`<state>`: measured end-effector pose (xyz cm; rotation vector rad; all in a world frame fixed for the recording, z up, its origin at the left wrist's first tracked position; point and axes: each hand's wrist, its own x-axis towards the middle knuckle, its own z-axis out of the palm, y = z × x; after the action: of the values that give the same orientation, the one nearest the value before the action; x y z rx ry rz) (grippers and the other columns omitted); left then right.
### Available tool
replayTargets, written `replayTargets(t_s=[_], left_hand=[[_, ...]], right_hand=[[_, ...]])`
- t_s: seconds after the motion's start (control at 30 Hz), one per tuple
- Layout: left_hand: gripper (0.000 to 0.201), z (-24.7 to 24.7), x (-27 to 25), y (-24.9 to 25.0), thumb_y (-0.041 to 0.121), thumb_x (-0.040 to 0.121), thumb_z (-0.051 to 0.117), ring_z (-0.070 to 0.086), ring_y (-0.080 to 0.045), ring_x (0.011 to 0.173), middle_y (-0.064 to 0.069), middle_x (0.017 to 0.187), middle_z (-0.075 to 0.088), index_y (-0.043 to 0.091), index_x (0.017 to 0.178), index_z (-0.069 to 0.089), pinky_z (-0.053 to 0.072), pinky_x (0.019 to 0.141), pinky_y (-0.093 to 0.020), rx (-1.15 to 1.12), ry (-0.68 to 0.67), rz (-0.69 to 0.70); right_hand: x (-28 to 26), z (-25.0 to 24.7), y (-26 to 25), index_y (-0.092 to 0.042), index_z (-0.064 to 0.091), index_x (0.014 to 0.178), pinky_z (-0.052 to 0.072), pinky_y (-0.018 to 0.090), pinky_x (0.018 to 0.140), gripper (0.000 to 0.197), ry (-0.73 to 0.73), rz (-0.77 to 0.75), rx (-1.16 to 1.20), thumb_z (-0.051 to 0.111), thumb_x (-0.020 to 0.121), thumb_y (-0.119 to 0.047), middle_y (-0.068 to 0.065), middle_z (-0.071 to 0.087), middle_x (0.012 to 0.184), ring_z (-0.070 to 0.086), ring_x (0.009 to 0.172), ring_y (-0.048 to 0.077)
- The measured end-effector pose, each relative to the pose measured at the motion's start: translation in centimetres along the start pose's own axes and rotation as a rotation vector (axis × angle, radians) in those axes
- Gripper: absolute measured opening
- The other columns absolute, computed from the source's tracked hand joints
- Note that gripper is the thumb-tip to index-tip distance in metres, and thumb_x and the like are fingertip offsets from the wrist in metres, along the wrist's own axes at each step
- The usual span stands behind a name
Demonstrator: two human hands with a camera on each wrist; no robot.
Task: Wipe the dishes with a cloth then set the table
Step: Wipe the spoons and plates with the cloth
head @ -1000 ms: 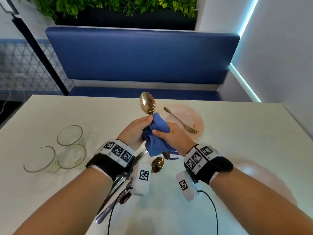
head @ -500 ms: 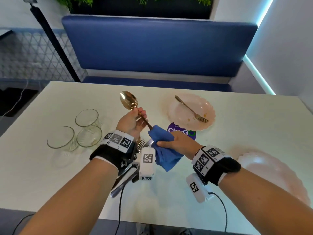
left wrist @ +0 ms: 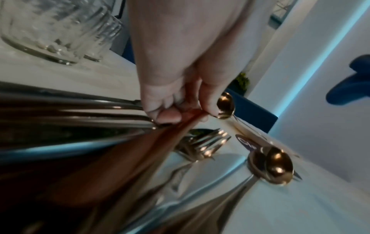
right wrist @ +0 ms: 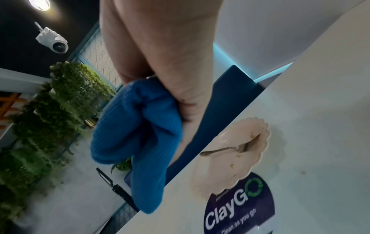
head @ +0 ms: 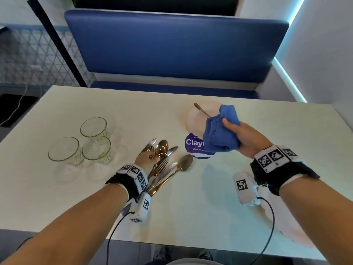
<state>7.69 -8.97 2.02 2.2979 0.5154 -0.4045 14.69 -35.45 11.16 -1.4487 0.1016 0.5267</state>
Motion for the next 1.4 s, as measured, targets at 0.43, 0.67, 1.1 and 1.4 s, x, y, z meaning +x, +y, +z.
replayTargets(t_s=[0.43,0.67,1.1,1.4], left_hand=[[0.018,0.0,7.4,12.0,0.019,0.091,0.053,0.058,-0.024,0.093,-0.008,0.111,0.065,0.01,0.1,0.065,0.04,0.075,-0.027,0.185,0.105,0.259],[0.035,4.5,14.1,19.8,0.007,0.093,0.041,0.042,-0.035,0.12,-0.013,0.133,0.042,0.006,0.127,0.05,0.043,0.1,-0.043,0.742,-0.042,0.445],[0.024,5.9,18.2,20.4,0.024,0.095,0.044,0.043,-0.027,0.111,-0.006,0.118,0.054,0.017,0.115,0.056,0.036,0.095,-0.037,1.077,-0.233,0.455],[0.014,3.0,13.1,17.9,0.012,0.096,0.044,0.033,-0.011,0.032,-0.006,0.055,0.051,0.011,0.083,0.047,0.028,0.033,-0.019,-0.04,-0.348,0.203]], right_hand=[[1.7,-9.5,-3.3,-0.016,0.053,0.106,0.046,0.031,0.098,0.022,0.237,-0.093,0.364,0.039,0.098,-0.032,0.007,0.055,0.131,0.057,0.114,0.014],[3.1,-11.5,-3.8,-0.021,0.055,0.108,0.057,0.016,0.068,0.026,0.247,-0.035,0.355,0.032,0.101,-0.03,-0.005,0.064,0.105,0.067,0.086,0.002],[7.5,-14.0,-1.4,-0.018,0.055,0.113,0.048,0.024,0.086,0.027,0.179,0.074,0.316,0.034,0.101,-0.03,-0.003,0.064,0.111,0.061,0.102,0.006],[10.5,-9.6,2.2,-0.007,0.05,0.113,0.051,0.022,0.075,0.032,0.175,0.254,0.479,0.028,0.103,-0.029,0.002,0.058,0.108,0.058,0.092,0.01]])
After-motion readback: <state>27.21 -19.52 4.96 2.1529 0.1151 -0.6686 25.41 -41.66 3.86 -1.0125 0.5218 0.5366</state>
